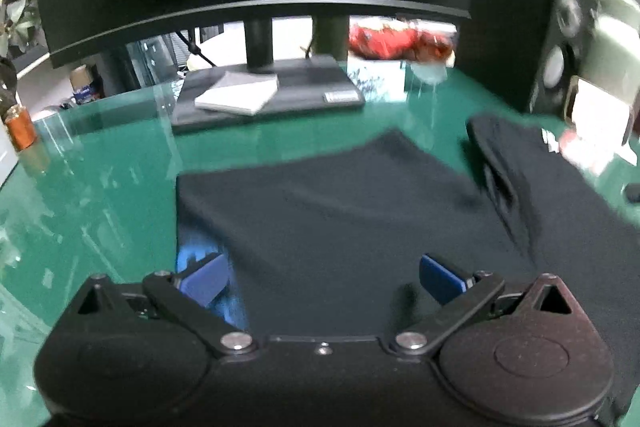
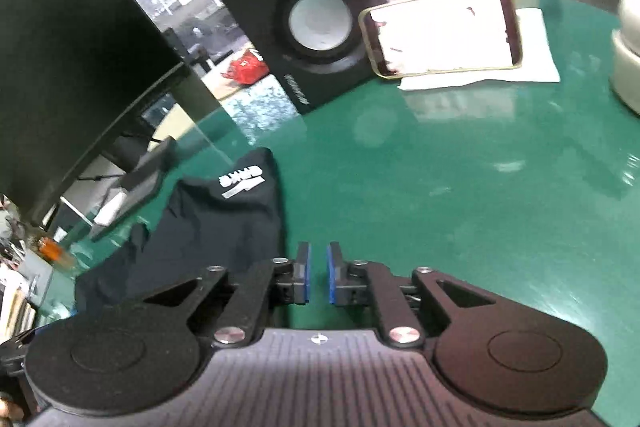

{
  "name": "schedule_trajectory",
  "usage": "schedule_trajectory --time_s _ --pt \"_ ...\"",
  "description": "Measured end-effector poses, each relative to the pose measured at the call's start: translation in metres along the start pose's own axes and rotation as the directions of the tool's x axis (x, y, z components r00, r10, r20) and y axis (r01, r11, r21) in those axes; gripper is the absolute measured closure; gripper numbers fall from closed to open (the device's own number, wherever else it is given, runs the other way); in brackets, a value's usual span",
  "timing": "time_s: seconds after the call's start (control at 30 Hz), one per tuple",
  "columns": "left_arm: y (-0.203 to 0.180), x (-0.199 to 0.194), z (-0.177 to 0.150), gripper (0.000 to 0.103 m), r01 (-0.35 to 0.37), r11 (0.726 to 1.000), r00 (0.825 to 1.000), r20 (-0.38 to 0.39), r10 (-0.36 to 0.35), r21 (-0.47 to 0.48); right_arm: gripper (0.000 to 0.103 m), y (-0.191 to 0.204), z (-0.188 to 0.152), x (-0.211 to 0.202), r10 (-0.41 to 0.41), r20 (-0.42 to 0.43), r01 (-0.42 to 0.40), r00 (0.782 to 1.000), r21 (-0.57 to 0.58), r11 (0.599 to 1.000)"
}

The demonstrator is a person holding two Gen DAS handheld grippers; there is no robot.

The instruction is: Fold clothes

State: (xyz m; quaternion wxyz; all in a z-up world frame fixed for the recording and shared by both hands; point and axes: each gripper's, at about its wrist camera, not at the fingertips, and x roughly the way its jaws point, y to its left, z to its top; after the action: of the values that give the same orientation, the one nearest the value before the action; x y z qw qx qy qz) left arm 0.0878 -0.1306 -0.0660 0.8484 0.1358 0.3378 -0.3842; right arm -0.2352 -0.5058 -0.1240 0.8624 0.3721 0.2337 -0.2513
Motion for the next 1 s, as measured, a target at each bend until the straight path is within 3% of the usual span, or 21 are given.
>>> schedule_trajectory --time_s 0.07,0.23,0.3,0.37,0.43,0.5,0.63,0.67,0.77,1.0 --pt "0.012 0.008 0.011 0.0 -0.032 0.999 0.999 0.009 0.032 -0.04 0.071 0.005 0.006 0.013 0.014 -0.009 -0.014 1.0 -0.009 1.0" --pt "0.032 0.022 0.017 0.0 -0.121 0.99 0.993 0.009 0.121 -0.07 0.062 0.026 0.014 0.044 0.011 -0.033 -0.013 0.999 -0.078 0.997" --pt "0.039 0.029 0.017 0.0 -0.152 0.986 0.988 -0.004 0.152 -0.075 0.048 0.038 0.014 0.052 0.002 -0.02 -0.005 1.0 -0.134 0.991" --pt "0.042 0.035 0.016 0.0 -0.161 0.984 0.987 -0.026 0.159 -0.076 0.046 0.047 0.014 0.057 -0.01 -0.012 0.008 1.0 -0.173 0.985" --pt "0.04 0.039 0.015 0.0 -0.155 0.986 0.987 -0.04 0.152 -0.059 0.048 0.057 0.012 0.063 -0.034 -0.003 0.032 0.999 -0.224 0.974" --pt "0.034 0.044 0.012 0.0 -0.154 0.988 0.987 -0.041 0.153 -0.025 0.069 0.071 0.008 0.069 -0.082 0.007 0.08 0.997 -0.306 0.949" --pt "0.02 0.046 0.01 0.001 -0.145 0.989 0.989 -0.012 0.145 0.025 0.093 0.081 0.005 0.073 -0.125 0.009 0.12 0.992 -0.354 0.927" --pt "0.018 0.045 0.009 0.009 -0.149 0.989 0.989 -0.007 0.149 0.027 0.099 0.08 0.005 0.073 -0.135 0.013 0.131 0.991 -0.343 0.93" --pt "0.019 0.038 0.008 0.03 -0.132 0.991 0.991 -0.023 0.131 -0.036 0.1 0.067 0.007 0.064 -0.162 0.039 0.166 0.986 -0.271 0.948" --pt "0.021 0.023 0.003 0.031 -0.195 0.981 0.979 -0.054 0.194 -0.01 0.1 0.039 -0.001 0.033 -0.213 0.069 0.222 0.975 -0.16 0.962"
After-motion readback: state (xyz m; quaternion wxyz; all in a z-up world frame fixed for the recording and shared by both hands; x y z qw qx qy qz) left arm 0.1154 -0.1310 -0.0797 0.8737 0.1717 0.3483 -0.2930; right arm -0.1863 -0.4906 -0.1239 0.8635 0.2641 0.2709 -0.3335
